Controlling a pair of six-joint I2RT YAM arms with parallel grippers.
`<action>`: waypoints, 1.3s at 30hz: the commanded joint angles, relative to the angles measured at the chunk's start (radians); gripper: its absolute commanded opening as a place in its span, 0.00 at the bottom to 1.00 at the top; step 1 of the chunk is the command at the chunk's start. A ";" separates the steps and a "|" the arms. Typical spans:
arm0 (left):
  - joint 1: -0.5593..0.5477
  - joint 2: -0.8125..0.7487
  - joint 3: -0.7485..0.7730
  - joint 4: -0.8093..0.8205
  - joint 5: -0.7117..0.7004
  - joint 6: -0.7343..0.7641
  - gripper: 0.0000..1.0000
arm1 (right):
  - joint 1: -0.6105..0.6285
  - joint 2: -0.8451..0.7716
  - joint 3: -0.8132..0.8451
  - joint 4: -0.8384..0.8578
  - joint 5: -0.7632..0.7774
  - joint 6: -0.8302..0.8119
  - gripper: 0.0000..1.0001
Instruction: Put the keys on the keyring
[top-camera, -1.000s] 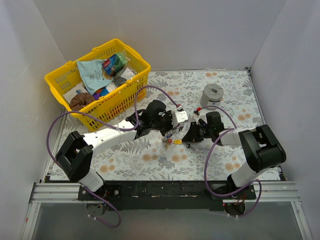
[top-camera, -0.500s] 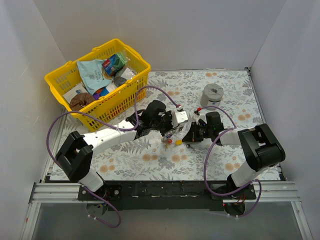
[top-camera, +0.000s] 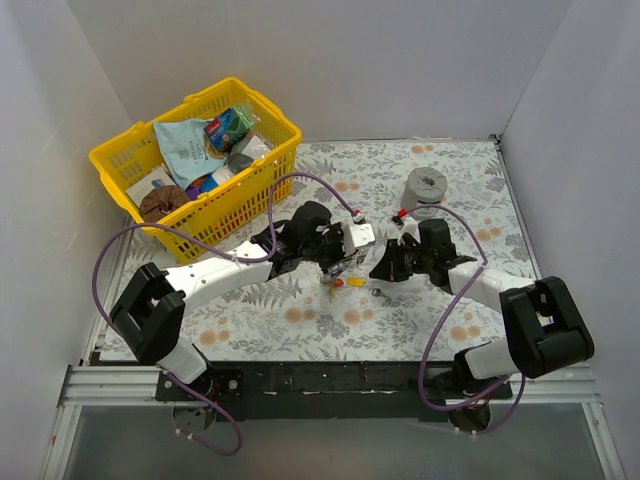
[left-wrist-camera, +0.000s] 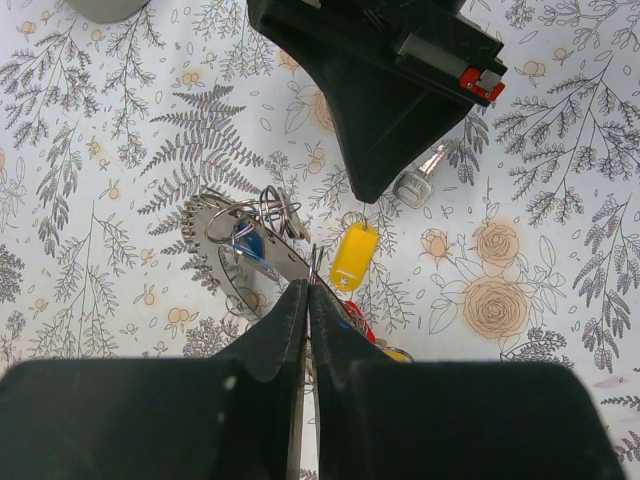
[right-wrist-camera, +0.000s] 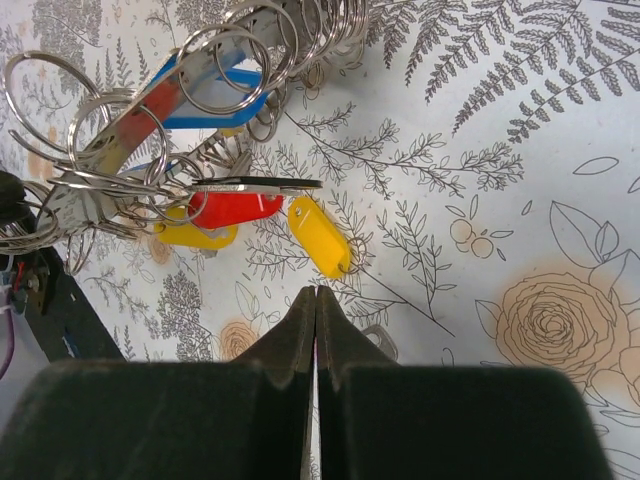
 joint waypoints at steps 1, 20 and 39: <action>-0.005 -0.046 0.011 0.018 0.006 -0.002 0.00 | 0.005 -0.032 0.013 -0.041 0.011 -0.032 0.01; -0.005 -0.066 -0.004 0.018 -0.015 -0.006 0.00 | 0.025 0.138 0.051 0.067 0.053 0.146 0.43; -0.006 -0.079 -0.011 0.021 0.002 -0.017 0.00 | 0.052 0.244 0.038 0.148 0.057 0.255 0.23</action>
